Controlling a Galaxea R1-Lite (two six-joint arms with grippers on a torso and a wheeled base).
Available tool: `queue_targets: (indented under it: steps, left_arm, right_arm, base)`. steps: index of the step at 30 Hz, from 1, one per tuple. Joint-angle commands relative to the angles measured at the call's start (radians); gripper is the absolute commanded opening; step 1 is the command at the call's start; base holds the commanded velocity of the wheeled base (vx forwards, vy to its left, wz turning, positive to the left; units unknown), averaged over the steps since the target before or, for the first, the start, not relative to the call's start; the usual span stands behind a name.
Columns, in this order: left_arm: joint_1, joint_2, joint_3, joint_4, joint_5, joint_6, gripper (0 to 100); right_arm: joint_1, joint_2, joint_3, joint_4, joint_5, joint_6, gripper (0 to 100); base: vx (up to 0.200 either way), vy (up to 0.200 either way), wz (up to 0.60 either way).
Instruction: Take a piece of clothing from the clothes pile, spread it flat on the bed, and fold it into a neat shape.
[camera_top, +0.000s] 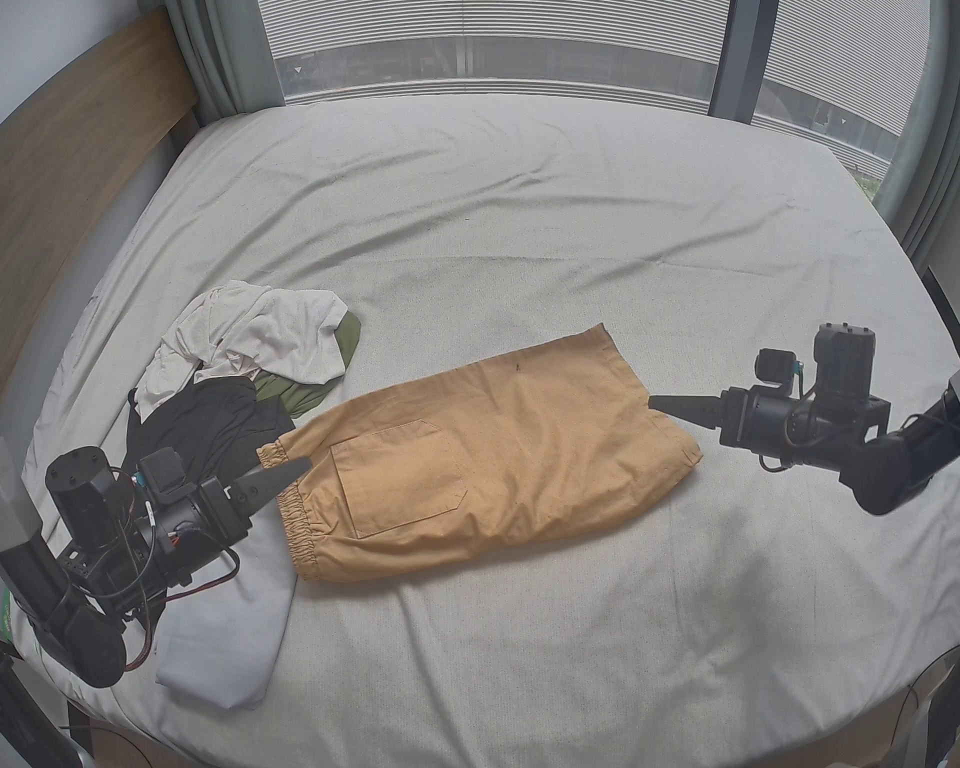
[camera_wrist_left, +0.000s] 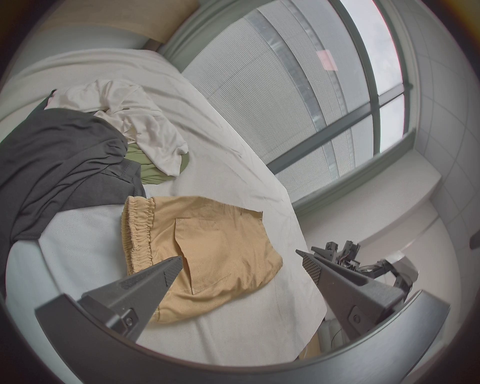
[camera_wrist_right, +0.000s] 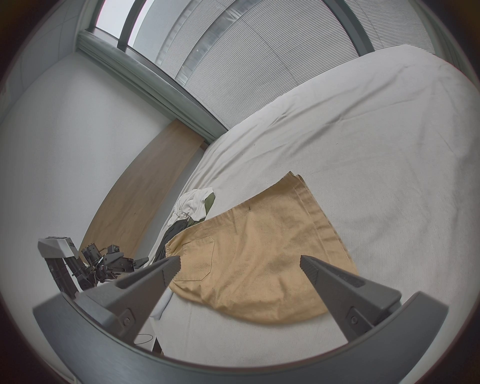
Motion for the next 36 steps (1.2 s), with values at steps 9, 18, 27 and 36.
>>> queue_targets:
  steps: [9,18,27,36]
  left_arm:
    - [-0.026,-0.003,0.058,-0.003,-0.001,0.083,100]
    - [-0.023,-0.003,0.057,-0.003,-0.002,0.092,100]
    - [-0.023,-0.003,0.057,-0.003,-0.001,0.092,100]
    - [-0.023,-0.003,0.057,-0.003,-0.001,0.091,100]
  right_arm:
    - [-0.054,0.148,0.187,-0.277,-0.002,0.049,100]
    - [-0.067,0.207,0.173,-0.277,0.0,0.052,100]
    - [-0.064,0.239,0.164,-0.279,-0.002,0.068,100]
    - [-0.062,0.274,0.153,-0.28,-0.002,0.069,100]
  base:
    - [0.0,0.0,0.0]
    - [0.0,0.0,0.0]
    - [0.0,0.0,0.0]
    - [0.0,0.0,0.0]
